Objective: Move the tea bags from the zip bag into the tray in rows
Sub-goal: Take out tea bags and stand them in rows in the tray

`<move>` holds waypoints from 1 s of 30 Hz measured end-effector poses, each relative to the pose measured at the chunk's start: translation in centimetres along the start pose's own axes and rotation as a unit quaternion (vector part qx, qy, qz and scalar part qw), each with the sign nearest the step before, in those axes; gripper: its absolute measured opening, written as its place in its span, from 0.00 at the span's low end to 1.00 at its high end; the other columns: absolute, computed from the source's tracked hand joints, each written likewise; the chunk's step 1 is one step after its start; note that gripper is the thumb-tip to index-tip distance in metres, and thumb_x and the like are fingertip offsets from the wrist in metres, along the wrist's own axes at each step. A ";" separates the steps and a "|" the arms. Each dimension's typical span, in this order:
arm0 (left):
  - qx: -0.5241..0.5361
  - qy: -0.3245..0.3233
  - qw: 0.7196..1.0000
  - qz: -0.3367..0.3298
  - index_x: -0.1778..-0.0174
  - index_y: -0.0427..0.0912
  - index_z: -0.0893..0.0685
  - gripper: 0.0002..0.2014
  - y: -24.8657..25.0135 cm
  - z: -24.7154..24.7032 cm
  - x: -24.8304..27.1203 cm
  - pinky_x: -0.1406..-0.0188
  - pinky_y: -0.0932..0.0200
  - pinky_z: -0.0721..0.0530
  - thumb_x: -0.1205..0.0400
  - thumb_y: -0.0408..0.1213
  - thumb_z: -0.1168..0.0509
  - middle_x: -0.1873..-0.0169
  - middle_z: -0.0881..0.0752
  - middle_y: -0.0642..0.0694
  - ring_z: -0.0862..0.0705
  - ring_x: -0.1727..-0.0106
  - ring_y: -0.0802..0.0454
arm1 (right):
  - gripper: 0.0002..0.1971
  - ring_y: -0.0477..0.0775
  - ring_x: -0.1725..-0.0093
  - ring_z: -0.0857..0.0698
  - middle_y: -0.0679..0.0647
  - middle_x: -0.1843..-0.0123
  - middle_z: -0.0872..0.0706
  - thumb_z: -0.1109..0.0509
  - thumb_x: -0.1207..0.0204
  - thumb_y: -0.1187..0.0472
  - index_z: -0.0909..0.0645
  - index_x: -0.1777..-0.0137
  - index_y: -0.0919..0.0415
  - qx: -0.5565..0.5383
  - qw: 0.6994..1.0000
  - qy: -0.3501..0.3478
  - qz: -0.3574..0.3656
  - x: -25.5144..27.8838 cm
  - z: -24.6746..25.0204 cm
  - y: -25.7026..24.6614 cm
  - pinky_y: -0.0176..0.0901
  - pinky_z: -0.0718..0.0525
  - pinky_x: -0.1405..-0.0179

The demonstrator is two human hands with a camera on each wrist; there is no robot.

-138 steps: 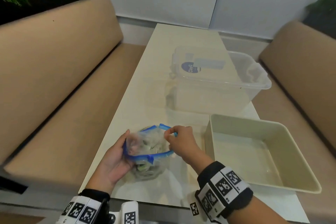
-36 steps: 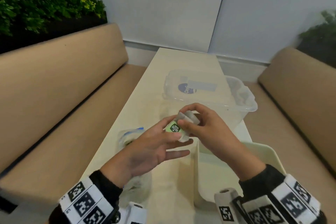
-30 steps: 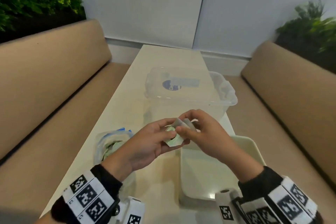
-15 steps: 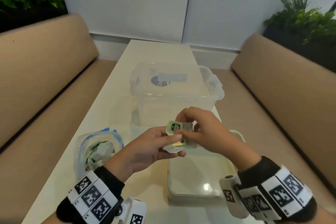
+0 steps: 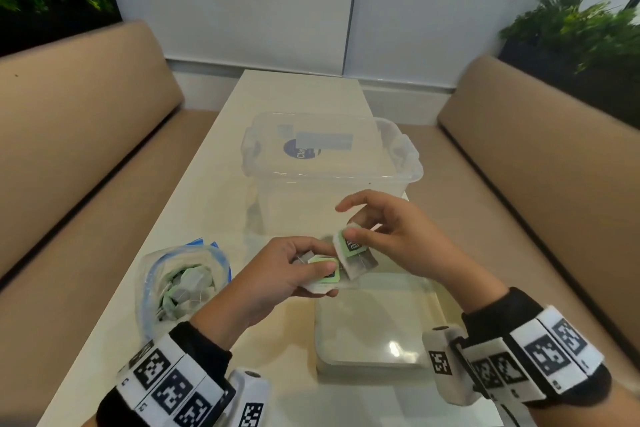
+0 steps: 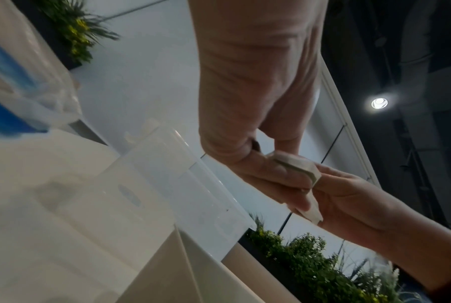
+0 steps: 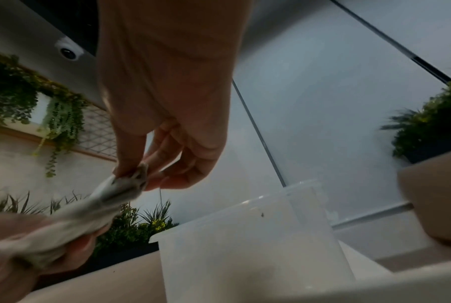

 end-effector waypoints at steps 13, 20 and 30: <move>-0.001 0.145 0.989 -0.006 0.52 0.37 0.12 0.06 -2.4 7.1 3.0 0.70 0.66 0.15 0.23 0.26 0.31 0.65 0.09 0.46 0.10 0.68 0.46 | 0.12 0.53 0.60 0.14 0.47 0.62 0.15 0.33 0.27 0.74 0.18 0.62 0.55 0.176 0.981 -0.064 -0.055 -1.3 0.3 5.3 0.39 0.16 0.58; -0.015 0.166 0.986 -0.015 0.53 0.38 0.11 0.06 -3.1 8.6 4.6 0.69 0.65 0.15 0.23 0.26 0.31 0.62 0.09 0.40 0.10 0.68 0.47 | 0.24 0.56 0.39 0.18 0.53 0.37 0.15 0.44 0.26 0.74 0.13 0.43 0.51 0.364 0.880 -0.286 -0.108 -2.0 -5.2 10.3 0.47 0.23 0.33; -0.021 0.171 0.985 -0.005 0.53 0.39 0.11 0.07 -3.8 9.2 4.8 0.70 0.63 0.15 0.23 0.27 0.31 0.61 0.09 0.43 0.10 0.66 0.46 | 0.29 0.62 0.31 0.24 0.57 0.27 0.23 0.47 0.24 0.76 0.25 0.27 0.55 0.463 0.800 -0.361 -0.126 -3.4 -9.1 13.1 0.49 0.26 0.30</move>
Point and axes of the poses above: each hand's wrist, its own x-axis away from the middle knuckle, its own z-axis out of the back of the hand, y = z × x, the point moved 9 cm from there along -x, towards the middle knuckle
